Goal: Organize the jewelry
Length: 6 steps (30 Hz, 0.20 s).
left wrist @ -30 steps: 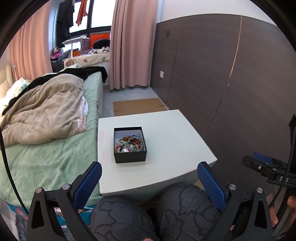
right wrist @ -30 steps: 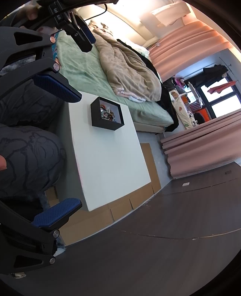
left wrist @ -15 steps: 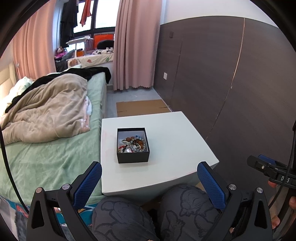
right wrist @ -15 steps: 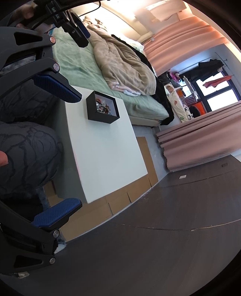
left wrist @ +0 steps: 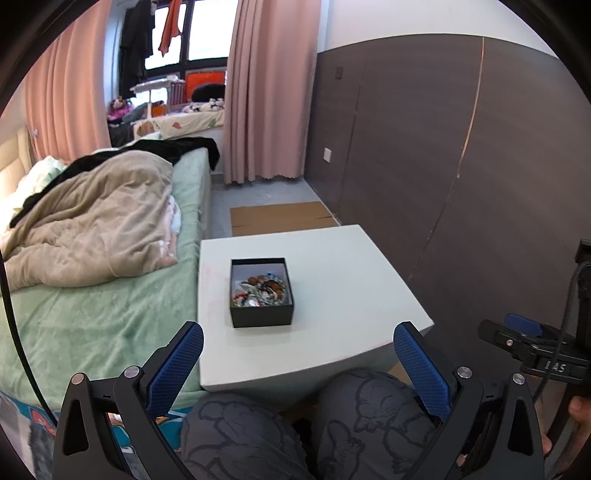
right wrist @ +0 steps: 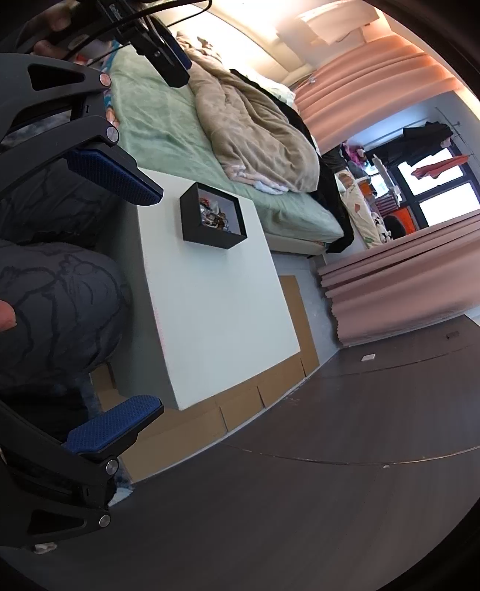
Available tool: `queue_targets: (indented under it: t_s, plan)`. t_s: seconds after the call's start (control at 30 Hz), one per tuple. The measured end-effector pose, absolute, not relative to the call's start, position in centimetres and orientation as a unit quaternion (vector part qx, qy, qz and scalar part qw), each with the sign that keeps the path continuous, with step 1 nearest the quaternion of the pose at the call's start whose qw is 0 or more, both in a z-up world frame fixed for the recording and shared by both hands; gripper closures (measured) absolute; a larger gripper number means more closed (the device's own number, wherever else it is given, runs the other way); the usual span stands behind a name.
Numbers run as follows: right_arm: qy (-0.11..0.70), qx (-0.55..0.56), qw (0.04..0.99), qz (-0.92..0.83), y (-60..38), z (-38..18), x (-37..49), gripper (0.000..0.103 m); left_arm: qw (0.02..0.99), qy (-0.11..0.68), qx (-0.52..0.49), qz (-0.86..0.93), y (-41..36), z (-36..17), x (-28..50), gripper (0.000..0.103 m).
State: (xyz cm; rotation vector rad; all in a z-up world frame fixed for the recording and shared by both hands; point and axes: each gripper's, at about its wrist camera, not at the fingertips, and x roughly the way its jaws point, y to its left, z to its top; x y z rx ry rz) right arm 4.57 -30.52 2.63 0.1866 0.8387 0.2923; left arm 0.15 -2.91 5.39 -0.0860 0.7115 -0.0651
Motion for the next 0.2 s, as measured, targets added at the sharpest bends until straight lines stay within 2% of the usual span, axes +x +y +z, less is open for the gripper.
queue_targets:
  t_s: [0.2]
  plan:
    - [0.408,0.089,0.898,0.141,-30.41,2.28,4.79,0.0,0.936,0.349,-0.037,-0.029,-3.27,5.25,0.21,0.001]
